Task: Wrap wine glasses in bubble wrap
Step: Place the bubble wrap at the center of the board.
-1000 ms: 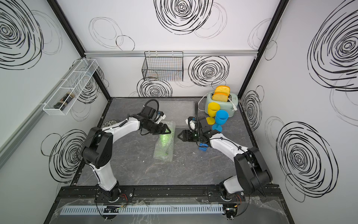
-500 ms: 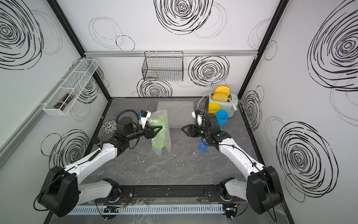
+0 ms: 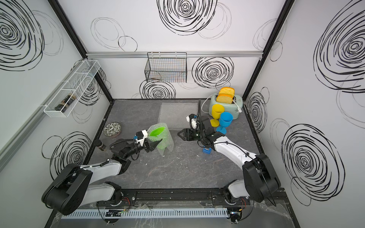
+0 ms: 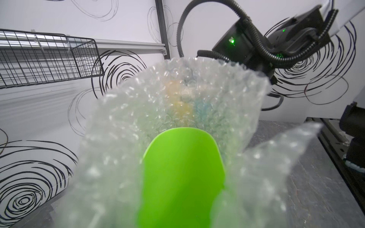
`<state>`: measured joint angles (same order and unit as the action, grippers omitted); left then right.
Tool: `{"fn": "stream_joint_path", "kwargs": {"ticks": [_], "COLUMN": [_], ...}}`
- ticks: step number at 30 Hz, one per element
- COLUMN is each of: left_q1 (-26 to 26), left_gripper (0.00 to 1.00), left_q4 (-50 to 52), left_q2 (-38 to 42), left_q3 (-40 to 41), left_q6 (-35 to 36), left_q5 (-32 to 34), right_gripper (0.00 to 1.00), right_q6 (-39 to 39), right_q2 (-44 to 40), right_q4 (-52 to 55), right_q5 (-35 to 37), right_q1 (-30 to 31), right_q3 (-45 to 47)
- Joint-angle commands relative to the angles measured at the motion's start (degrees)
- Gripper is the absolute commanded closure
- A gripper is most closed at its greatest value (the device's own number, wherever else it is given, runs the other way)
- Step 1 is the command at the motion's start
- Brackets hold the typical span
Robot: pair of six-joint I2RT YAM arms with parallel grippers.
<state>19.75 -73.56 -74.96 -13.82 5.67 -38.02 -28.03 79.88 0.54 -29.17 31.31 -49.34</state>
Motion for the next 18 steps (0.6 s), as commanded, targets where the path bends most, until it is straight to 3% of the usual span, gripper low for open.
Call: {"fn": "stream_joint_path", "kwargs": {"ticks": [1,9,18], "left_q1": [2.12,2.33,2.34], "left_gripper": [0.37,0.28,0.26], "left_q4": [-11.87,-13.47,-14.42], "left_q2": [-2.80,-8.40,-11.30], "left_q3": [2.53,2.20,2.74], "left_q6": [8.89,2.55,3.05], "left_q5": [2.18,2.45,2.09], "right_gripper": [0.39,0.39,0.42], "right_q6": [-0.39,0.41,2.42], "right_q2": [0.50,-0.95,1.68], "right_q4": [-1.84,-0.63,2.42], "right_q5": [1.28,0.60,-2.63], "right_q1": [2.17,4.74,6.96], "right_q3": [-2.42,-3.55,-7.60]}}
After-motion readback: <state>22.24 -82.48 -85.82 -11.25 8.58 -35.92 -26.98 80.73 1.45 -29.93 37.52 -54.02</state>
